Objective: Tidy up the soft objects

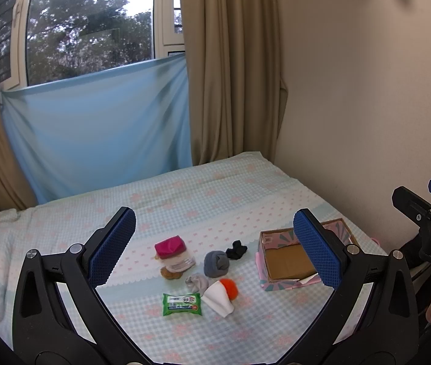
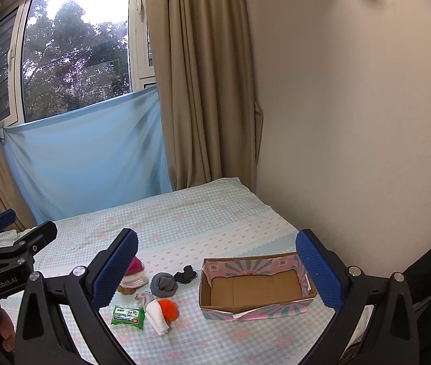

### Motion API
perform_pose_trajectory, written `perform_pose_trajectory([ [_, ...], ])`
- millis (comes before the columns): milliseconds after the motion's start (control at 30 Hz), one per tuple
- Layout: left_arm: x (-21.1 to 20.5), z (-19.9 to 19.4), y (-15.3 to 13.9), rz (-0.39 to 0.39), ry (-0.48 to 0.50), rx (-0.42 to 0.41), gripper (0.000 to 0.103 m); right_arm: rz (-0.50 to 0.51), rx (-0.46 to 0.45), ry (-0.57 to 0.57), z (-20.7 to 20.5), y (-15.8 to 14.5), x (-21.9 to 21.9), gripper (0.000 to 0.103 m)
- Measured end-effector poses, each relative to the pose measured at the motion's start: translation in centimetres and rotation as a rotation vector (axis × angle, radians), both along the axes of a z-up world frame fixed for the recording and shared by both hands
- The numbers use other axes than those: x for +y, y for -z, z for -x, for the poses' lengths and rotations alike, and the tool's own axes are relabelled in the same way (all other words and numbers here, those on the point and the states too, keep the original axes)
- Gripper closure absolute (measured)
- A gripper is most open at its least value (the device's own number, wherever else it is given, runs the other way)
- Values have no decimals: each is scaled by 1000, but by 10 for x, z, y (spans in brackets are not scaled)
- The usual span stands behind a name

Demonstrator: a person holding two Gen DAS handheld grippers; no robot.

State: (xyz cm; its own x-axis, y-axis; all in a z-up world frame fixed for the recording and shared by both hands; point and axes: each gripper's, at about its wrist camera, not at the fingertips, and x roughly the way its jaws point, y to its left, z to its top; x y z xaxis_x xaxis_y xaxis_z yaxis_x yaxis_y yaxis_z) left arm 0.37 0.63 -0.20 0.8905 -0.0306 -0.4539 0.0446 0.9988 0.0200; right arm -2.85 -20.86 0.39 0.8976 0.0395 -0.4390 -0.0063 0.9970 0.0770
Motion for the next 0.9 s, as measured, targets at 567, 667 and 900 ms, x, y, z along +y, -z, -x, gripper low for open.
perform_pose_trajectory([
  [567,-1,-3,-4,8,-16,46,0,-10,27,-18,-3,-5,-3,0],
  [667,4,-4,-6,9,-33,56,0,-9,36,-43,-6,-7,-4,0],
  [900,38,7,12,14,-60,85,0,7,28,-112,-7,3,13,0],
])
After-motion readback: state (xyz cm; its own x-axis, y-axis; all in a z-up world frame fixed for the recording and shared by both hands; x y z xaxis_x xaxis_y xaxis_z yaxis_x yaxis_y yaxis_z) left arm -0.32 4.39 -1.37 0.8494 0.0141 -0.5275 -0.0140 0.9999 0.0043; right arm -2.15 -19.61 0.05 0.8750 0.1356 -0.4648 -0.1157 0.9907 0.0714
